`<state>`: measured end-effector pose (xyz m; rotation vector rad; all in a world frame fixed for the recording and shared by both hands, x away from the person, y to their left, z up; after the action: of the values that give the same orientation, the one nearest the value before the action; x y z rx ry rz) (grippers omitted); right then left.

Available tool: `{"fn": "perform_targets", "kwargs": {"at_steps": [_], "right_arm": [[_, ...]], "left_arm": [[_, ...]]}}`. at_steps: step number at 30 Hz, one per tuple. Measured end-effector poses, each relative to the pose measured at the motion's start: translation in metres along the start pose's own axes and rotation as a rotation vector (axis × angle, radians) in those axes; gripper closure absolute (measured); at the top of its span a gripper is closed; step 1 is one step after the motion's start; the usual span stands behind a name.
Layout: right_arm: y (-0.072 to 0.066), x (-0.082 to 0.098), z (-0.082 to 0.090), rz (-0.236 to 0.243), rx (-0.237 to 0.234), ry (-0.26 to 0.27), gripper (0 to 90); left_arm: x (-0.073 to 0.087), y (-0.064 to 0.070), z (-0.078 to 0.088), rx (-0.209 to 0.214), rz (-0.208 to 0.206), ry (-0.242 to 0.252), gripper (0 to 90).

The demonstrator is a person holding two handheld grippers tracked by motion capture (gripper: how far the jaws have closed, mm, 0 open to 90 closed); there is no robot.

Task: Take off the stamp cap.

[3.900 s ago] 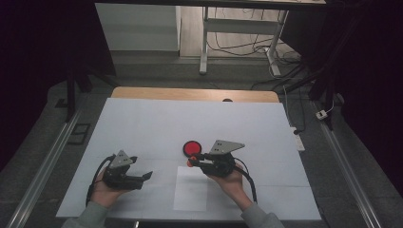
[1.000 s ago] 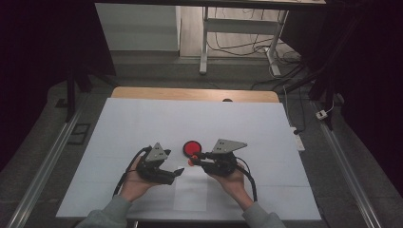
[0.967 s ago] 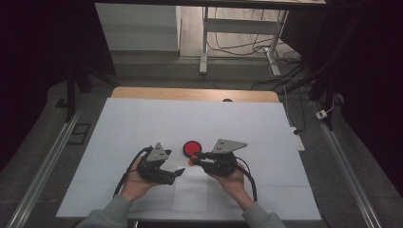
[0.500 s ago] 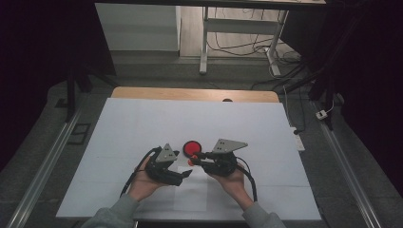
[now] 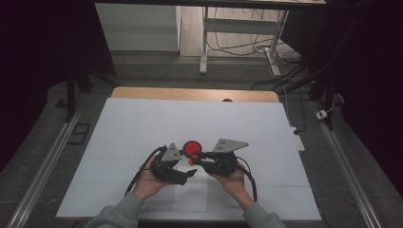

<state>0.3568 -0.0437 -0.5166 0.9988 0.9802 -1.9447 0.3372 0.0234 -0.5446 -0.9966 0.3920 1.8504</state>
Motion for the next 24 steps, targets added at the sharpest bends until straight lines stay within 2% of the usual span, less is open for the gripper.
{"fn": "perform_targets", "kwargs": {"at_steps": [15,24], "right_arm": [[0.0002,0.0006,-0.0006,-0.001,-0.003,-0.002,72.8],[0.0002,0.0010,-0.0008,-0.003,-0.004,-0.004,72.8]], "left_arm": [[-0.0014,0.0012,-0.0063,0.001,-0.014,-0.006,28.5],[-0.0013,0.0031,-0.0099,0.010,-0.034,-0.012,36.9]]}}
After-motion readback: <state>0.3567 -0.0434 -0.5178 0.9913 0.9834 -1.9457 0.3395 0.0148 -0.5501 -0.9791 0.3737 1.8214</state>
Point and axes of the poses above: each handheld gripper's, and its own axes: z roughly backward along the jaws, x roughly out of its underside, y roughly to its right, the point moved 10 cm from there along -z, roughly forward along the jaws, and after that the axes turned 12 degrees about -z, right-handed, at the moved point
